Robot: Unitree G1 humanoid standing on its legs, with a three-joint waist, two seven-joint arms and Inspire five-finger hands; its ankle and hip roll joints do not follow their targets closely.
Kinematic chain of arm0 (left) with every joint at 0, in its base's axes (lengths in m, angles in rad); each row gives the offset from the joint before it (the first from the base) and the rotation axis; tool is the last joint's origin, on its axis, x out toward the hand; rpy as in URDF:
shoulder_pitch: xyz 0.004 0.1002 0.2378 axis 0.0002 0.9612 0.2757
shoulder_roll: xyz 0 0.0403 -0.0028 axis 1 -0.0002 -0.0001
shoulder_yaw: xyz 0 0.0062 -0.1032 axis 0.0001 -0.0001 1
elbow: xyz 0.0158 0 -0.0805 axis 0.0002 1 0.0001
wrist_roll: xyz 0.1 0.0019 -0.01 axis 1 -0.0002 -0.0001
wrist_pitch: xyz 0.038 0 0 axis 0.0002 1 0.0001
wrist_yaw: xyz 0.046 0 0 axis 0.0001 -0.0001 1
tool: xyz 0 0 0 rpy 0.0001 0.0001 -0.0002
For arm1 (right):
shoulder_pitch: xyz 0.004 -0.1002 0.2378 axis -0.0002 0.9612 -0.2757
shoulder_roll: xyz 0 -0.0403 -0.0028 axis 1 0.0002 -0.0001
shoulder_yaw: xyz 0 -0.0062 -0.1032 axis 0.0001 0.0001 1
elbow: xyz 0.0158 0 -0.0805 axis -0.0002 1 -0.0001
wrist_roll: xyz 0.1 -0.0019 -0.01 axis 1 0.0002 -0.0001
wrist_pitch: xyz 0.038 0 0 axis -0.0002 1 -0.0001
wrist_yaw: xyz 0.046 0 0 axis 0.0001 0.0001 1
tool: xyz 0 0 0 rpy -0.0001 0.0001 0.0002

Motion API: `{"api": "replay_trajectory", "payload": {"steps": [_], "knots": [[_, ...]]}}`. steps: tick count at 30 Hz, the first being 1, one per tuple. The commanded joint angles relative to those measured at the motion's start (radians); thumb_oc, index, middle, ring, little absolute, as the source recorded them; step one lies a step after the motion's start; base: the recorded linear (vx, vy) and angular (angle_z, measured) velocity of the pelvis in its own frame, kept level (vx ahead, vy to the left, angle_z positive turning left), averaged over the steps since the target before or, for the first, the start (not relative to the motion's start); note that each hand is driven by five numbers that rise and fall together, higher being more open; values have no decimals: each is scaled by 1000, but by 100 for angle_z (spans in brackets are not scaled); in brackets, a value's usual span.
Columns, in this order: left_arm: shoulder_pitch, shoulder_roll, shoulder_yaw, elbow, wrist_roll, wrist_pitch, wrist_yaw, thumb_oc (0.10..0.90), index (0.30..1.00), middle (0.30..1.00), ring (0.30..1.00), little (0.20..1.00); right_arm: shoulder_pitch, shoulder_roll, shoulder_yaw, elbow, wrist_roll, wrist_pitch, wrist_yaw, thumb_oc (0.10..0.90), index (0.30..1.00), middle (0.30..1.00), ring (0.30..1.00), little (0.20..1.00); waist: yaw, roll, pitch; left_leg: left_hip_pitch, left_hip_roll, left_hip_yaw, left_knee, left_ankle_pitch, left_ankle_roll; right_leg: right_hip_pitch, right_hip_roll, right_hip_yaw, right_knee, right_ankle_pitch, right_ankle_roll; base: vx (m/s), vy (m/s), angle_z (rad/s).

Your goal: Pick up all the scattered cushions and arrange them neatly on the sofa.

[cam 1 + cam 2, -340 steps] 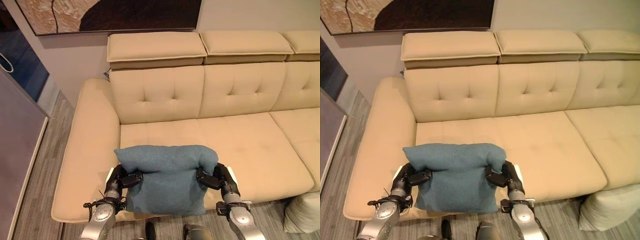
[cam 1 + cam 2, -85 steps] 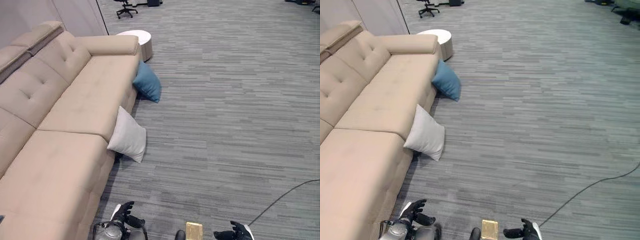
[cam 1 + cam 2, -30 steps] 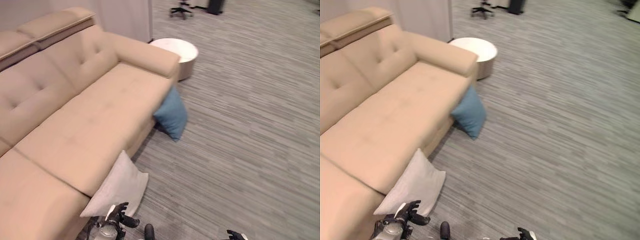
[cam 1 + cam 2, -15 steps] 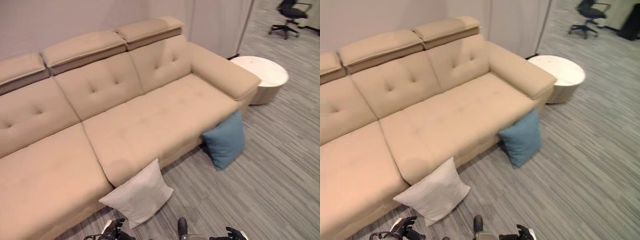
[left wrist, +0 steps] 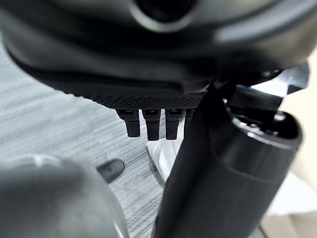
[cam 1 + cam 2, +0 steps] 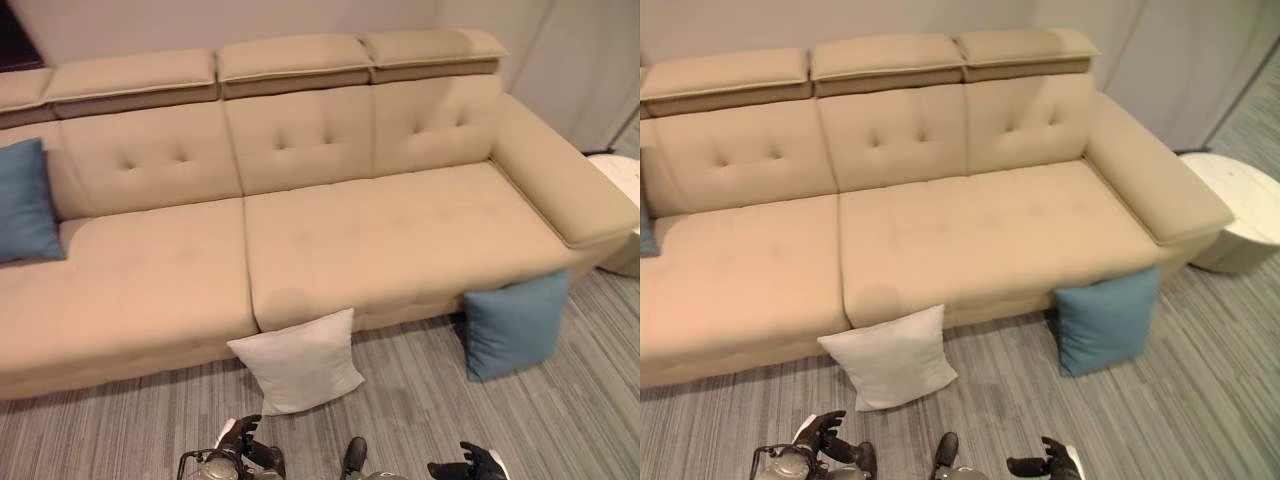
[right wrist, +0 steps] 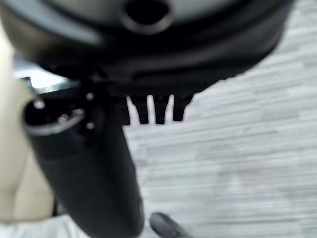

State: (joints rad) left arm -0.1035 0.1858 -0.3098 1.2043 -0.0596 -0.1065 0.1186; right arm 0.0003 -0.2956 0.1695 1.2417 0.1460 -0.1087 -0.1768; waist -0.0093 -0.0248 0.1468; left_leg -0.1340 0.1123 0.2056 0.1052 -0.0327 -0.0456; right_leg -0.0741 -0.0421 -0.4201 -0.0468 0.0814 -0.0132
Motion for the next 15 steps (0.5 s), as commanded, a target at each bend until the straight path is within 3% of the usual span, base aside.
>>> {"api": "replay_trajectory", "payload": {"steps": [1, 5, 7, 9, 12, 15], "knots": [[19, 28, 23, 8, 3, -24, 3, 800, 900, 900, 900, 900, -8, -9, -15, -6, 24, -12, -12, 800, 900, 900, 900, 900, 6, -36, -17, 21, -22, -13, -14, 29, -25, 97, -69, 66, 27, -116, 116, 99, 97, 56], [27, 36, 35, 20, 7, -23, 2, 800, 900, 900, 900, 900, -17, -1, -6, -12, 11, -9, -8, 800, 900, 900, 900, 900, 18, -44, -22, 28, -38, -20, -18, 13, -16, 105, -82, 75, 33, -116, 127, 91, 148, 28], [32, 53, 56, 20, -5, -26, 4, 800, 900, 900, 900, 900, -34, 5, 3, -32, -2, -8, -4, 800, 900, 900, 900, 900, 35, -41, -18, 43, -72, -40, -31, -12, 17, 61, -126, 102, 162, -118, 143, 82, 275, -29], [30, 59, 59, 17, -7, -26, 6, 800, 900, 900, 900, 900, -39, 5, 6, -34, -5, -6, -1, 800, 900, 900, 900, 900, 37, -38, -12, 48, -79, -46, -34, -14, 26, 37, -139, 115, 205, -110, 151, 42, 146, -26], [23, 74, 63, 9, -12, -32, 11, 800, 900, 900, 900, 900, -48, 10, 9, -43, -3, -6, 3, 800, 900, 900, 900, 900, 26, -25, -6, 59, -95, -73, -44, -19, 40, -34, -130, 205, 290, -97, 165, 81, 108, -11], [21, 77, 58, 8, -7, -38, 11, 800, 900, 900, 900, 900, -49, 4, 15, -39, 2, -7, 7, 800, 900, 900, 900, 900, 10, -17, -7, 92, -116, -106, -64, -27, 41, -60, -98, 287, 221, -89, 159, 186, 3, 22]]}}
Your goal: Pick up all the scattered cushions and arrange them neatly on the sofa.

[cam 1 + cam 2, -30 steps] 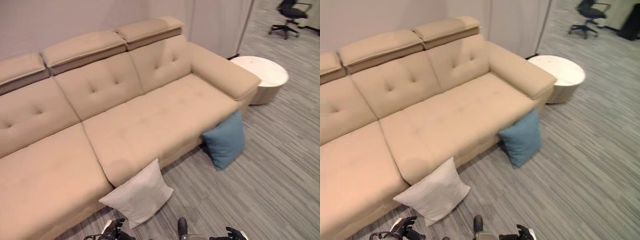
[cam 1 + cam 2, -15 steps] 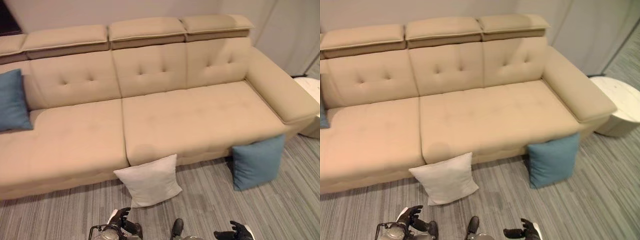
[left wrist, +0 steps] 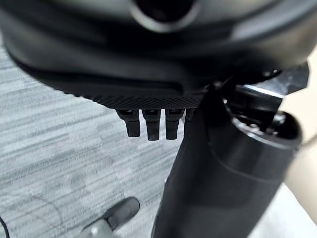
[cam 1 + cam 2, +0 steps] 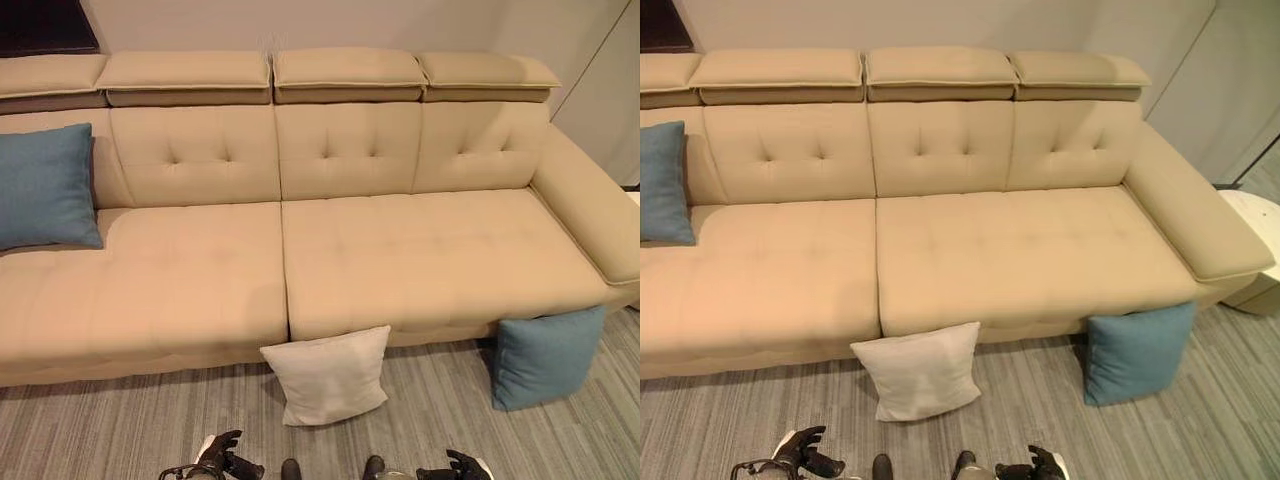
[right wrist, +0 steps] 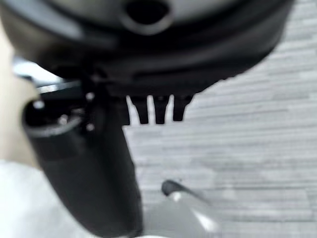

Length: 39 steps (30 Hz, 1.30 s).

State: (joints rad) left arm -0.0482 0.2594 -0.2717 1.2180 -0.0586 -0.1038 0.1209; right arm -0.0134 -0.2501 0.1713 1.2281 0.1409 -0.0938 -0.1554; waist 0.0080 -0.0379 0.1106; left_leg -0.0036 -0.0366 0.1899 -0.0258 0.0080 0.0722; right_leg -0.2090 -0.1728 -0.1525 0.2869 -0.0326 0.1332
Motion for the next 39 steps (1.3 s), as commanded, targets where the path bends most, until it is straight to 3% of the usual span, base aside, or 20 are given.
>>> {"api": "replay_trajectory", "payload": {"steps": [1, 7, 11, 12, 17, 18, 20, 21, 24, 29, 36, 39], "knots": [[-36, 5, 19, -2, -9, -41, 9, 800, 900, 900, 900, 900, -37, -42, 14, -26, 7, -22, -14, 800, 900, 900, 900, 900, -11, -4, 30, -32, 30, -99, 63, -71, -78, 65, 34, 24, -138, 37, 15, 137, -52, 30], [-44, 2, 31, -7, -27, -48, 15, 800, 900, 900, 900, 900, -36, -55, 11, -28, 5, -30, -18, 800, 900, 900, 900, 900, -13, -16, 29, -32, 28, -136, 72, -78, -101, 91, 35, 1, -213, 46, 13, 99, -117, 46], [-87, 9, 33, -37, -70, -60, 39, 800, 900, 900, 900, 900, -68, -73, 9, -52, 34, -47, -34, 800, 900, 900, 900, 900, -16, -13, 66, -119, 41, -153, 119, -74, -121, 39, 36, -19, -190, 36, -7, -148, -136, 24], [-139, 22, 26, -83, -122, -76, 63, 800, 900, 900, 900, 900, -106, -91, 5, -80, 66, -61, -54, 800, 900, 900, 900, 900, -17, -10, 117, -245, 49, -161, 200, -71, -135, -66, 22, -40, -124, 32, -26, -321, -136, 22], [-197, 42, 31, -148, -212, -109, 101, 800, 900, 900, 900, 900, -165, -112, 11, -117, 110, -77, -88, 800, 900, 900, 900, 900, -16, 0, 145, -434, 56, -164, 323, -77, -134, -246, 14, -58, -14, 16, -50, -186, -81, 33], [-218, 50, 40, -168, -251, -121, 118, 800, 900, 900, 900, 900, -201, -119, 20, -141, 130, -85, -99, 800, 900, 900, 900, 900, -9, 7, 152, -500, 74, -164, 379, -111, -139, -319, 19, -46, 46, -20, -52, -67, -49, 12], [-234, 54, 44, -181, -274, -130, 127, 800, 900, 900, 900, 900, -224, -125, 25, -159, 139, -90, -109, 800, 900, 900, 900, 900, -8, 7, 154, -549, 78, -164, 410, -114, -139, -366, 17, -45, 74, -27, -55, -96, -27, -8], [-257, 64, 51, -214, -314, -142, 143, 800, 900, 900, 900, 900, -267, -137, 30, -200, 162, -97, -124, 800, 900, 900, 900, 900, -9, 10, 158, -645, 86, -163, 470, -120, -139, -458, 12, -34, 128, -36, -63, -132, -11, -12], [-279, 72, 54, -230, -329, -150, 152, 800, 900, 900, 900, 900, -298, -145, 35, -219, 174, -107, -134, 800, 900, 900, 900, 900, -10, 13, 154, -708, 91, -163, 502, -123, -139, -518, 8, -34, 159, -45, -66, -93, 0, 2], [-374, 98, 54, -309, -395, -176, 184, 800, 900, 900, 900, 900, -442, -187, 60, -302, 206, -136, -175, 800, 900, 900, 900, 900, -14, 32, 133, -1001, 99, -187, 675, -149, -129, -797, -14, -4, 346, -92, -86, -83, 25, 7], [-480, 135, 8, -381, -368, -168, 211, 800, 900, 900, 900, 900, -609, -219, 104, -375, 215, -156, -202, 800, 900, 900, 900, 900, -18, 32, 119, -1270, 72, -206, 867, -188, -111, -1058, -34, 28, 551, -137, -103, 6, 9, 9], [-537, 143, -15, -396, -359, -164, 223, 800, 900, 900, 900, 900, -673, -220, 128, -397, 211, -155, -210, 800, 900, 900, 900, 900, -19, 30, 118, -1339, 63, -210, 903, -192, -110, -1124, -44, 38, 586, -146, -107, 25, -13, 10]]}}
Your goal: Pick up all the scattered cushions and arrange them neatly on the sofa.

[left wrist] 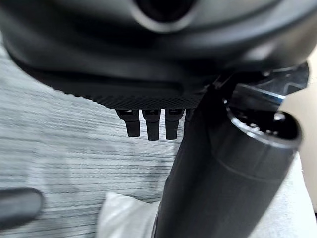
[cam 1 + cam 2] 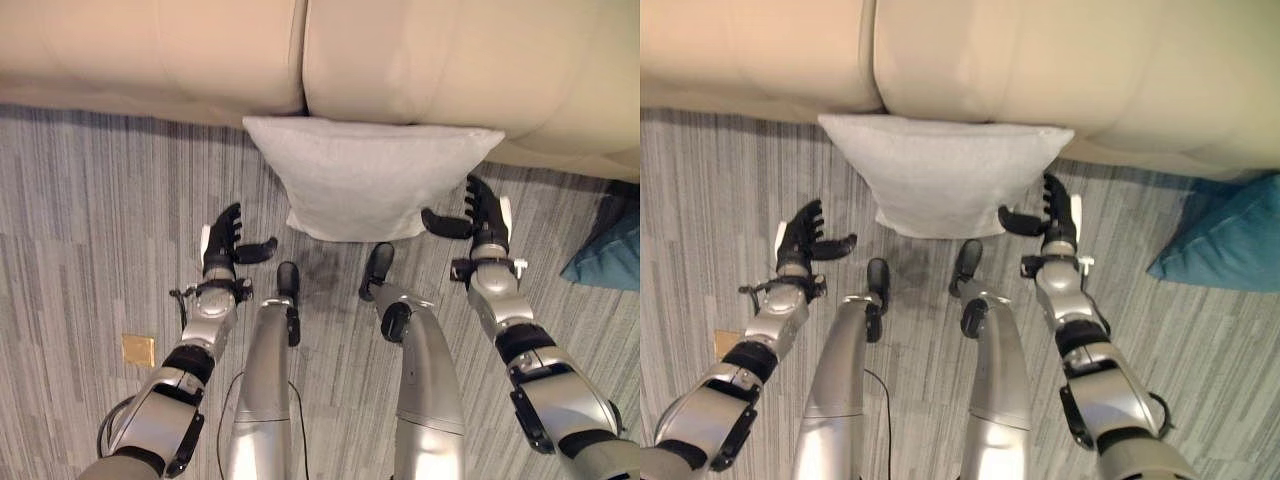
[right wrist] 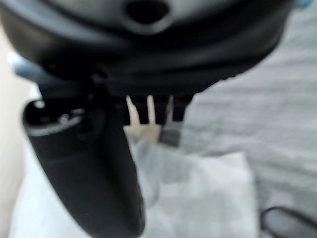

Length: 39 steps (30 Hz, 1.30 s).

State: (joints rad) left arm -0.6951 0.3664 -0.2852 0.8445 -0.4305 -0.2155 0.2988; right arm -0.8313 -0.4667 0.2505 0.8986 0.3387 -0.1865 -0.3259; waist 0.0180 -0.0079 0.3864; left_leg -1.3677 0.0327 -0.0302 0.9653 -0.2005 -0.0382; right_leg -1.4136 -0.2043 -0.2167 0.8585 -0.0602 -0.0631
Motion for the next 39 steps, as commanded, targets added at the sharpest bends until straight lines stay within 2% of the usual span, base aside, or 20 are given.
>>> {"api": "replay_trajectory", "payload": {"steps": [1, 4, 5, 15, 16, 17, 24, 30, 31, 32, 33, 36, 39], "knots": [[93, 38, -10, -28, 16, -51, 48, 800, 900, 900, 900, 900, 126, -3, 61, -77, 10, -62, -42, 800, 900, 900, 900, 900, -29, -1, -157, 7, -10, 11, -82, 17, 0, 64, -14, 105, 22, -118, 89, 11, -11, 8], [41, 38, -31, -17, 18, -50, 52, 800, 900, 900, 900, 900, 74, 5, 90, -77, 7, -63, -46, 800, 900, 900, 900, 900, -29, -1, -154, -23, -15, 12, -72, 18, 0, 36, -18, 109, 32, -119, 90, -5, -7, 11], [-27, 28, -66, -12, 23, -47, 61, 800, 900, 900, 900, 900, 6, 32, 132, -85, 2, -59, -50, 800, 900, 900, 900, 900, -28, -2, -152, -60, -21, 10, -63, 22, 0, 2, -23, 114, 42, -118, 94, -7, -4, 6], [-217, -51, -148, -28, 13, -62, 94, 800, 900, 900, 900, 900, -109, 154, 210, -149, 9, -92, -53, 800, 900, 900, 900, 900, -46, -6, -168, -101, -24, 3, -68, 26, 1, -28, -19, 113, 28, -110, 109, 0, 1, 1], [-232, -62, -156, -38, 11, -68, 99, 726, 789, 789, 789, 789, -112, 164, 212, -158, 12, -98, -53, 665, 698, 698, 698, 698, -50, -7, -171, -101, -24, 3, -70, 25, 0, -29, -17, 114, 25, -109, 110, 0, 0, 0], [-254, -76, -161, -60, 6, -75, 99, 400, 300, 300, 300, 300, -113, 173, 214, -179, 21, -109, -45, 400, 300, 300, 300, 300, -57, -7, -177, -99, -23, 4, -73, 24, 0, -28, -16, 111, 22, -107, 113, 0, 0, 0], [-221, -84, -139, -177, 3, -100, 93, 400, 300, 300, 300, 300, -37, 163, 166, -276, 29, -153, -24, 400, 300, 300, 300, 300, -71, -3, -209, -28, -19, 6, -143, 25, 4, 29, -1, 106, -34, -94, 131, 1, 1, 1], [-87, -85, -97, -276, 20, -106, 60, 400, 300, 300, 300, 300, 93, 156, 104, -377, 22, -173, 8, 400, 300, 300, 300, 300, -71, 4, -224, 126, -4, 4, -268, 43, -4, 172, 4, 90, -136, -73, 143, -2, -17, -3], [-36, -98, -85, -310, 20, -110, 49, 400, 300, 300, 300, 300, 137, 160, 87, -404, 17, -177, 17, 400, 300, 300, 300, 300, -71, 4, -225, 180, 3, 1, -309, 48, -9, 223, 2, 84, -171, -67, 146, -24, -40, -4], [-34, -98, -86, -312, 20, -109, 49, 400, 300, 300, 300, 300, 140, 160, 87, -406, 16, -176, 17, 400, 300, 300, 300, 300, -70, 4, -222, 187, 3, 0, -313, 50, -10, 230, 3, 83, -175, -66, 146, -32, -77, -2], [32, -110, -73, -361, 23, -114, 34, 400, 300, 300, 300, 300, 202, 164, 65, -453, 14, -181, 34, 400, 300, 300, 300, 300, -70, 5, -219, 262, 5, -2, -364, 60, -17, 300, 2, 76, -219, -54, 151, -21, -63, 1], [133, -128, -70, -423, 23, -124, 1, 400, 300, 300, 300, 300, 302, 173, 46, -523, 7, -192, 62, 400, 300, 300, 300, 300, -68, 4, -225, 386, 6, -5, -444, 71, -28, 408, 4, 60, -292, -41, 157, -16, -64, 5], [242, -124, -56, -483, 22, -133, -29, 400, 300, 300, 300, 300, 402, 148, 39, -603, -66, -184, 75, 400, 300, 300, 300, 300, -64, 2, -234, 531, 9, -6, -535, 89, -41, 546, 8, 39, -379, -27, 163, 18, -65, 3]]}}
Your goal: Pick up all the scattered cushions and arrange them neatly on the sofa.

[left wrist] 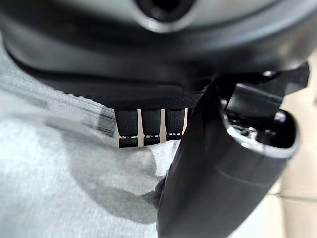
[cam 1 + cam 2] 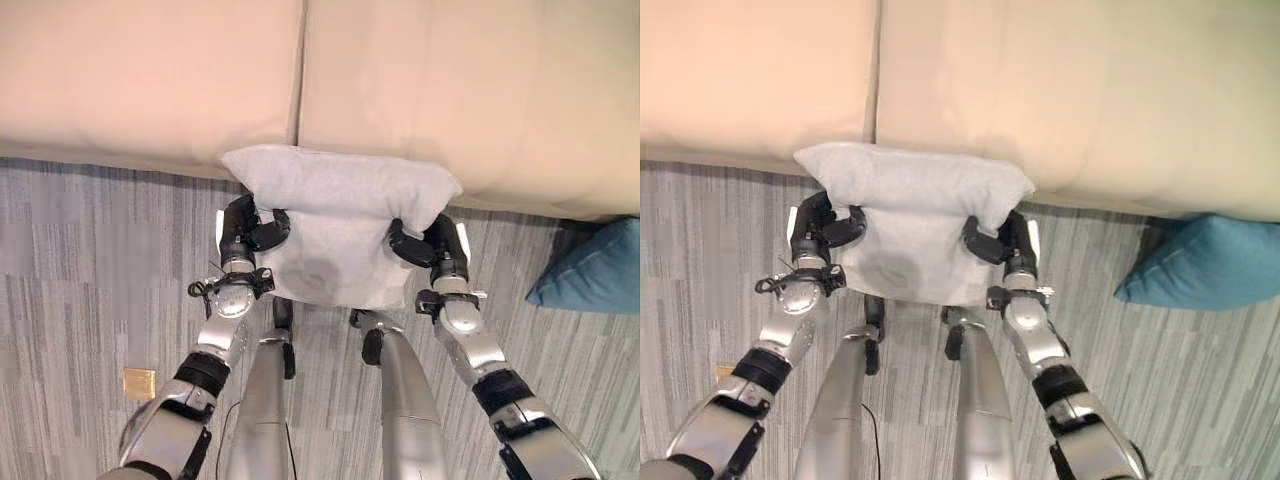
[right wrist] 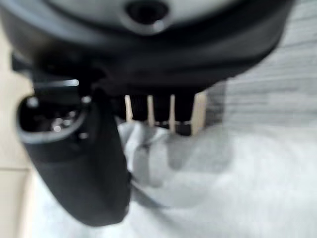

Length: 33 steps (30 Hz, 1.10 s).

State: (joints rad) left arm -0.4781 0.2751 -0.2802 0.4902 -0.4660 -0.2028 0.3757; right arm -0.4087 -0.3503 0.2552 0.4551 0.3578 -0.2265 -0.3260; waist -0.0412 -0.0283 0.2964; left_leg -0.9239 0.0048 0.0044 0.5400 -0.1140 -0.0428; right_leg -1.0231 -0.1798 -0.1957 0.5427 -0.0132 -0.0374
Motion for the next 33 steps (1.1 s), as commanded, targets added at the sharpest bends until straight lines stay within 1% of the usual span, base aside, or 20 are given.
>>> {"api": "replay_trajectory", "payload": {"steps": [1, 2, 3, 5, 6, 8, 11, 13, 14, 15, 18, 21, 22, 23, 24, 25, 28, 31, 32, 33], "knots": [[29, -32, -61, -131, 58, -144, -106, 400, 300, 300, 300, 300, -17, 32, 34, -163, -86, -142, 74, 400, 300, 300, 300, 300, -5, 23, -141, 95, 37, -42, -114, 4, -37, 163, -16, 17, -67, -73, 138, 65, -84, 6], [98, -34, -55, -164, 45, -149, -122, 400, 300, 300, 300, 300, 47, 9, 23, -205, -132, -134, 77, 400, 300, 300, 300, 300, -3, 20, -145, 203, 36, -46, -184, 18, -43, 270, -13, 4, -133, -65, 139, -12, -79, 8], [135, -27, -50, -187, 43, -151, -129, 400, 300, 300, 300, 300, 83, -3, 13, -230, -152, -133, 84, 400, 300, 300, 300, 300, -2, 14, -143, 250, 31, -44, -226, 56, -44, 325, -16, -12, -181, -31, 134, 31, -118, 9], [207, -19, -39, -226, 31, -155, -152, 400, 300, 300, 300, 300, 149, -24, -7, -272, -177, -127, 102, 400, 300, 300, 300, 300, 2, 10, -151, 368, 35, -40, -292, 70, -54, 444, -8, -27, -243, -25, 137, 119, -113, 12], [263, 0, -30, -252, 35, -151, -171, 400, 300, 300, 300, 300, 205, -42, -21, -300, -202, -125, 116, 400, 300, 300, 300, 300, 8, 8, -156, 486, 44, -33, -356, 82, -62, 566, 6, -42, -304, -24, 139, 232, -108, 11], [310, 18, -22, -275, 39, -150, -189, 400, 300, 300, 300, 300, 248, -54, -32, -320, -216, -121, 133, 400, 300, 300, 300, 300, 9, 4, -168, 571, 57, -29, -395, 92, -66, 663, 17, -54, -354, -22, 142, 193, -89, 2], [372, 41, -5, -301, 48, -146, -210, 400, 300, 300, 300, 300, 303, -83, -42, -336, -266, -110, 146, 400, 300, 300, 300, 300, 19, -1, -191, 680, 78, -11, -428, 97, -83, 799, 48, -65, -432, -28, 143, 136, -94, 9], [409, 47, 4, -313, 51, -140, -216, 400, 300, 300, 300, 300, 337, -83, -53, -344, -266, -102, 157, 400, 300, 300, 300, 300, 20, -5, -219, 726, 80, -2, -451, 103, -86, 858, 66, -75, -477, -28, 141, 116, -58, 6], [412, 47, 4, -314, 51, -140, -216, 400, 300, 300, 300, 300, 339, -83, -53, -346, -266, -102, 158, 400, 300, 300, 300, 300, 21, -5, -216, 732, 81, -2, -454, 103, -86, 865, 67, -75, -481, -27, 140, 136, -53, 3], [450, 46, 20, -317, 48, -131, -225, 400, 300, 300, 300, 300, 362, -86, -58, -346, -275, -94, 166, 400, 300, 300, 300, 300, 28, -8, -236, 778, 87, 6, -464, 97, -85, 921, 81, -78, -516, -29, 139, 118, -44, 0], [481, 36, 36, -294, 28, -116, -233, 400, 300, 300, 300, 300, 380, -89, -66, -342, -285, -81, 170, 400, 300, 300, 300, 300, 42, -18, -248, 812, 86, 9, -448, 86, -86, 985, 88, -87, -552, -30, 136, 103, -20, 5], [510, 41, 40, -282, 35, -100, -243, 400, 300, 300, 300, 300, 393, -94, -80, -349, -286, -70, 173, 400, 300, 300, 300, 300, 52, -26, -254, 863, 86, 20, -502, 92, -79, 1029, 92, -101, -570, -28, 141, 89, 34, 16], [510, 41, 40, -282, 35, -100, -243, 400, 300, 300, 300, 300, 393, -94, -80, -349, -286, -70, 173, 400, 300, 300, 300, 300, 52, -26, -254, 863, 86, 20, -502, 92, -79, 1029, 92, -101, -570, -28, 141, 94, 68, 14], [514, 46, 38, -279, 43, -92, -244, 400, 300, 300, 300, 300, 403, -94, -94, -354, -280, -64, 170, 400, 300, 300, 300, 300, 56, -31, -255, 872, 86, 23, -551, 121, -86, 1044, 88, -119, -581, -26, 147, 65, 129, 21], [510, 45, 33, -275, 51, -86, -240, 400, 300, 300, 300, 300, 399, -99, -109, -357, -282, -58, 154, 400, 300, 300, 300, 300, 60, -37, -252, 840, 82, 23, -562, 151, -94, 1048, 80, -136, -588, -24, 154, 64, 181, 36], [505, 43, 30, -273, 52, -86, -237, 400, 300, 300, 300, 300, 394, -102, -113, -357, -288, -56, 142, 400, 300, 300, 300, 300, 63, -40, -245, 818, 80, 23, -545, 158, -97, 1046, 75, -138, -587, -23, 155, 39, 184, 50], [519, 37, 30, -258, 65, -84, -239, 400, 300, 300, 300, 300, 400, -98, -129, -366, -310, -46, 131, 400, 300, 300, 300, 300, 62, -40, -262, 814, 66, 23, -564, 137, -77, 1046, 65, -146, -575, -25, 163, 131, 145, 39], [529, 58, 29, -272, 78, -78, -245, 400, 300, 300, 300, 300, 391, -84, -135, -383, -301, -44, 132, 400, 300, 300, 300, 300, 66, -51, -255, 804, 41, 24, -533, 103, -43, 1035, 34, -116, -529, -30, 178, 109, 154, 1], [529, 59, 29, -272, 78, -78, -245, 400, 300, 300, 300, 300, 391, -83, -135, -383, -301, -43, 132, 400, 300, 300, 300, 300, 69, -52, -255, 803, 40, 26, -531, 101, -42, 1033, 32, -113, -526, -31, 179, 58, 157, -14], [530, 68, 32, -276, 85, -77, -247, 400, 300, 300, 300, 300, 383, -75, -132, -389, -300, -44, 133, 400, 300, 300, 300, 300, 73, -52, -248, 806, 32, 36, -521, 88, -29, 1021, 16, -96, -482, -34, 184, 48, 161, -21]]}}
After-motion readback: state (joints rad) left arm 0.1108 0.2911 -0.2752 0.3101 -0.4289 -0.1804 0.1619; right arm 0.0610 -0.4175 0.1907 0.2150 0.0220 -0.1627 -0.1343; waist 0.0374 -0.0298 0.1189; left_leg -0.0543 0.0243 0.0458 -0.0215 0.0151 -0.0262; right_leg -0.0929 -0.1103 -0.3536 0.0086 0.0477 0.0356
